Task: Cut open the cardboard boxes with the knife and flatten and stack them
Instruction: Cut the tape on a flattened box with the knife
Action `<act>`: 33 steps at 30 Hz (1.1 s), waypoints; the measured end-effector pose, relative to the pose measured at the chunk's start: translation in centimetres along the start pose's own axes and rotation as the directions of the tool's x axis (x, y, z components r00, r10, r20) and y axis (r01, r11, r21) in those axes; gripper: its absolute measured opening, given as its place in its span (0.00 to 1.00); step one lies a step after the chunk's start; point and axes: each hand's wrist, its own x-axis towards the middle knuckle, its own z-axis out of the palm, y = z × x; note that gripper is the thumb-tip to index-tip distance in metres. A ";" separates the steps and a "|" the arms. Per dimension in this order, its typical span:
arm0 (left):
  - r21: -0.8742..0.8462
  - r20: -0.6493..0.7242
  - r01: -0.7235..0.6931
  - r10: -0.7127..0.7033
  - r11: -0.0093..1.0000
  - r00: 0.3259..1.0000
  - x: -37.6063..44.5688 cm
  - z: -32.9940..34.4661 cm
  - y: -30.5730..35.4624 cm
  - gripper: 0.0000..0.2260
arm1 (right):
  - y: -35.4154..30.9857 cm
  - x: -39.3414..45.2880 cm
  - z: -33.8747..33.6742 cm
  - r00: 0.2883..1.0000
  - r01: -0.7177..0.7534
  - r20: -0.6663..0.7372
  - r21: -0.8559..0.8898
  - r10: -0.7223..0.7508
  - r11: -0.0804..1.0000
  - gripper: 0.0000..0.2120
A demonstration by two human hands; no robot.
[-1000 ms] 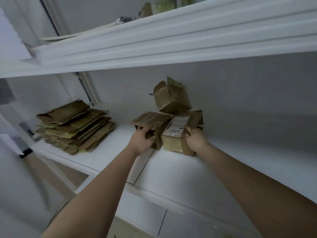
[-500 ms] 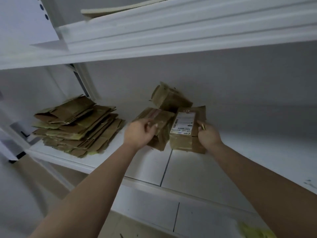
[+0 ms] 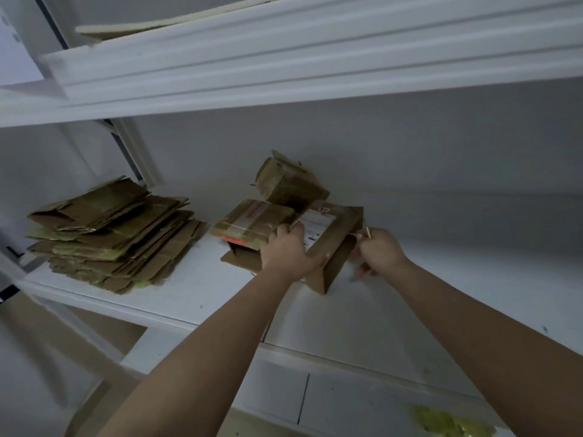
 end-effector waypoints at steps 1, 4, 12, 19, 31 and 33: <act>0.019 -0.002 0.026 -0.026 0.999 1.000 -0.2 -0.1 1.0 0.35 | 0.2 -0.2 -0.7 1.000 -0.004 0.011 -0.009 0.004 1.000 0.12; -0.148 -0.039 -0.044 0.039 0.988 0.998 -0.9 -0.7 4.5 0.30 | 0.7 -0.6 -3.4 0.998 0.026 -0.046 -0.147 -0.033 0.989 0.11; -0.154 0.077 -0.251 0.265 0.956 0.961 -0.7 -1.9 8.0 0.31 | 3.2 -1.6 -10.7 0.930 0.001 -0.332 -0.426 -0.158 0.905 0.13; -0.147 0.390 -0.237 0.277 0.960 0.878 -0.3 -2.2 8.5 0.37 | 6.1 -2.6 -11.6 0.971 0.026 -0.209 -0.392 -0.116 0.920 0.08; 0.426 0.390 -0.453 0.292 0.783 0.873 -3.5 -4.0 10.7 0.32 | 7.8 -3.6 -12.0 0.972 0.076 -0.196 -0.253 -0.128 0.964 0.04; 0.527 0.282 -0.375 0.259 0.763 0.924 -4.3 -3.8 12.2 0.31 | 7.7 -3.7 -12.2 0.960 0.078 -0.250 -0.206 -0.129 0.976 0.07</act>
